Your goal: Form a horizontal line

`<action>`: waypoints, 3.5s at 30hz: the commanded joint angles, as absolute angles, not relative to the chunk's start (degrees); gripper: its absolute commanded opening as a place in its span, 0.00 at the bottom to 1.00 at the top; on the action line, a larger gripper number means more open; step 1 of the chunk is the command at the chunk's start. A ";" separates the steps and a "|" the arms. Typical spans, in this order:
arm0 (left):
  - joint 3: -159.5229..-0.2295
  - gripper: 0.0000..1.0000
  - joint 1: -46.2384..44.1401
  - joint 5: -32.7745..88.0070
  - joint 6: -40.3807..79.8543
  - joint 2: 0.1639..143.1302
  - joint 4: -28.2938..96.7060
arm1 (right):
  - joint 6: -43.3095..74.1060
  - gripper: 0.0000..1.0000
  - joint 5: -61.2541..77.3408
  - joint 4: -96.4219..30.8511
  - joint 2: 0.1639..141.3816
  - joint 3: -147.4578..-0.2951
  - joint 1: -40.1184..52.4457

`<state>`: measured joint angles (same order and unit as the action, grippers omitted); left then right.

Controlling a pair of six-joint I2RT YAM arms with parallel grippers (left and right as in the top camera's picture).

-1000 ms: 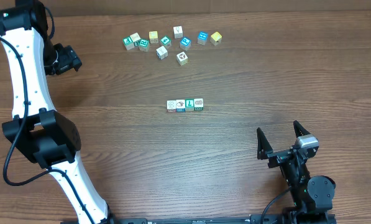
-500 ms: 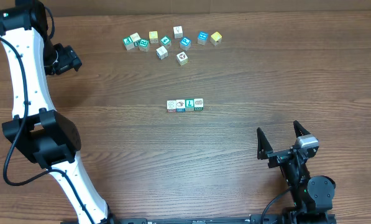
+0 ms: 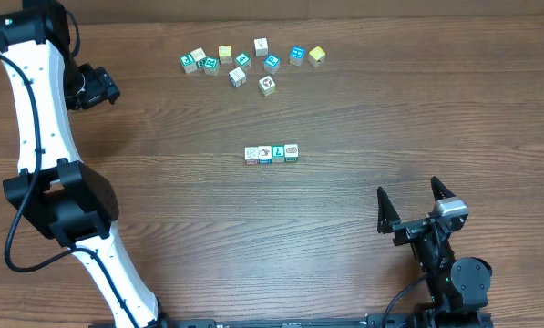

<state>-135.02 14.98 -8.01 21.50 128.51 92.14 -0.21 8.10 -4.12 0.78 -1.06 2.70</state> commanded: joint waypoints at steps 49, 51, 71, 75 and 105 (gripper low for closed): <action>-133.99 1.00 7.79 -7.14 20.08 104.99 83.72 | 0.01 1.00 7.55 -4.01 0.16 -0.45 2.50; -132.84 1.00 7.79 -5.80 19.20 104.47 81.62 | 0.01 1.00 7.55 -4.01 0.16 -0.45 2.50; -77.76 1.00 7.79 -1.48 17.08 81.32 39.22 | 0.01 1.00 7.55 -4.01 0.16 -0.45 2.50; -68.86 1.00 7.79 -0.95 17.15 78.63 31.68 | 0.01 1.00 7.55 -4.01 0.16 -0.45 2.50; -26.02 1.00 4.36 5.39 15.77 64.23 -18.35 | 0.01 1.00 7.55 -4.01 0.16 -0.45 2.50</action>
